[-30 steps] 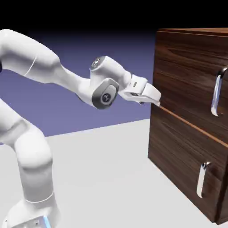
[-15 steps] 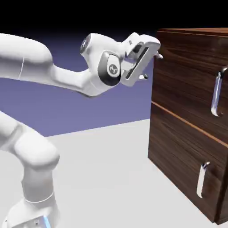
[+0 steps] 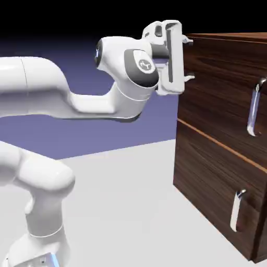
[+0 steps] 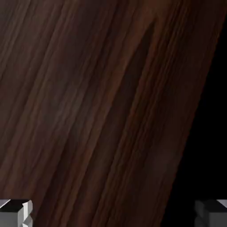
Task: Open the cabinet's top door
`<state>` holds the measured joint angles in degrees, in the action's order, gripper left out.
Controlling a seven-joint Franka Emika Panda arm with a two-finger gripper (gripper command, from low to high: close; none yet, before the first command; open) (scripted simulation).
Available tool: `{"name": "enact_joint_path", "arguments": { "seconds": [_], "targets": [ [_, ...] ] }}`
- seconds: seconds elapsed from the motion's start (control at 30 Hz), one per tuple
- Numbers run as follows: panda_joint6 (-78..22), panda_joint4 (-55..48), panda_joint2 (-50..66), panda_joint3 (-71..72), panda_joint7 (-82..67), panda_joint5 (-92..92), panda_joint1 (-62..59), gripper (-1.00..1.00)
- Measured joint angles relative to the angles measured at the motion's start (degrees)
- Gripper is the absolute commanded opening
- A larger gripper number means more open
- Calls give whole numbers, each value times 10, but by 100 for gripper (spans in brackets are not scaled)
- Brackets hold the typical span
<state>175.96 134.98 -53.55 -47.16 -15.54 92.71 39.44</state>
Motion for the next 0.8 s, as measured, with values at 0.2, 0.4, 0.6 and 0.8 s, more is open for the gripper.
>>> {"name": "enact_joint_path", "arguments": {
  "seconds": [0.2, 0.4, 0.6, 0.8],
  "targets": [
    [3, -42, -34, -76, -94, 150, 62, 0],
    [6, -84, -67, -152, -187, 299, 125, 0],
    [9, -126, -101, -228, -281, 449, 187, 0],
    [8, -169, -121, -285, -342, 544, 248, 0]
  ]
}}
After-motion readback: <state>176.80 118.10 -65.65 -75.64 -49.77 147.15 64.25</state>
